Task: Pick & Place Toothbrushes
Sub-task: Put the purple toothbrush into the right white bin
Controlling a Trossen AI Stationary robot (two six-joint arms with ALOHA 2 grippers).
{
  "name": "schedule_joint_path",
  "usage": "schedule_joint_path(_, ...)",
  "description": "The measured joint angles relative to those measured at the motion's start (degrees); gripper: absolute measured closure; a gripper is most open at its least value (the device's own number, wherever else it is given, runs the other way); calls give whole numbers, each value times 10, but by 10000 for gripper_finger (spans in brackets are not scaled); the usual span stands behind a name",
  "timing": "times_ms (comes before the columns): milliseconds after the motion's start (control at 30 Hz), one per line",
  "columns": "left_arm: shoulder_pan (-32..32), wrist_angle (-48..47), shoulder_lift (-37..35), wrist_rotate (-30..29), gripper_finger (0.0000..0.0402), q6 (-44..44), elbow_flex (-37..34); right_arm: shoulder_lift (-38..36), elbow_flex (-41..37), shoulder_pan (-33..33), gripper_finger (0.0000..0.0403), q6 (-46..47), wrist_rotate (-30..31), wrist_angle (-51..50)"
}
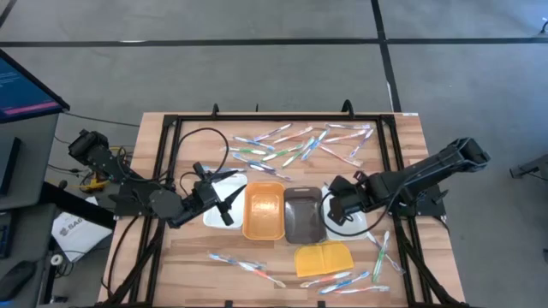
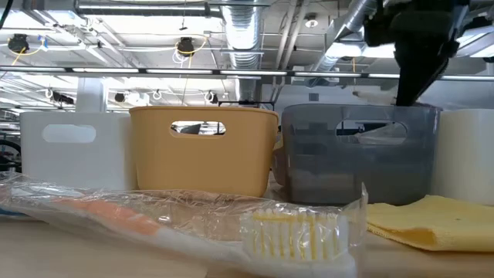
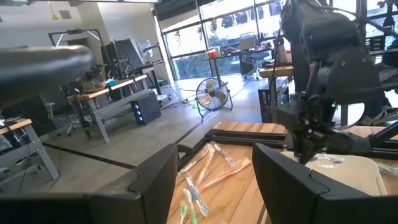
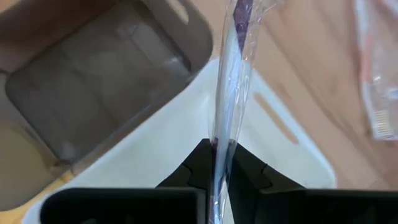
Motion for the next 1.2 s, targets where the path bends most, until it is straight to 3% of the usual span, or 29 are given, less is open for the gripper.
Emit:
schedule_joint_path(833, 0, 1, 0, 0, 197, 0, 0, 1, -36, -12, 382, -8, -66, 33)
schedule_joint_path(1200, 0, 2, 0, 16, 197, 0, 0, 45, -38, -32, 379, -27, -90, 33)
